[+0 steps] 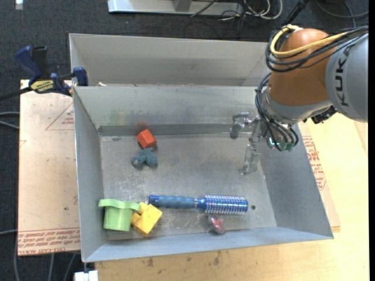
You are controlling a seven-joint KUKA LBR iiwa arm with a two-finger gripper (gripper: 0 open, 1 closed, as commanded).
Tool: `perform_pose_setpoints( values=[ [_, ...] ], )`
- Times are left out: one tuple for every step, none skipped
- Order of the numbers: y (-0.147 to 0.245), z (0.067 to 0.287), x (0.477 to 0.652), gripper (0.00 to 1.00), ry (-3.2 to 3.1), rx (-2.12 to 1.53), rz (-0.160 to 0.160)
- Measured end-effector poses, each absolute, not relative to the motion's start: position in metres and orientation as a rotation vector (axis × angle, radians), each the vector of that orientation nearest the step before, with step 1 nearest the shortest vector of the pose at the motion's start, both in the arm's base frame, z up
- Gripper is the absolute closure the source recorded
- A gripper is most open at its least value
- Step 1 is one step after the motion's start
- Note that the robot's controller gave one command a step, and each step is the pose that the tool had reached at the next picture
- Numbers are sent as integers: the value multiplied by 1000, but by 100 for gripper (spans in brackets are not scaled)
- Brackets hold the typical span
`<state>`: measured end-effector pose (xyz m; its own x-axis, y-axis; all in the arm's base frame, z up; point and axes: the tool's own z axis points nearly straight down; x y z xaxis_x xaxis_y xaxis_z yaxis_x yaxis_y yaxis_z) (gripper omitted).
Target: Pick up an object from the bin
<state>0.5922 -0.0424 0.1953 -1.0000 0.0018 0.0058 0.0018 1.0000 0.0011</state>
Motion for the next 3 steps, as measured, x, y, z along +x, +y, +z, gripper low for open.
perform_pose_setpoints(
  values=[
    [-43,145,506,0,-3118,326,-3],
    [25,71,486,0,-3116,541,-1],
    [22,69,481,100,-3097,531,-2]
  ],
)
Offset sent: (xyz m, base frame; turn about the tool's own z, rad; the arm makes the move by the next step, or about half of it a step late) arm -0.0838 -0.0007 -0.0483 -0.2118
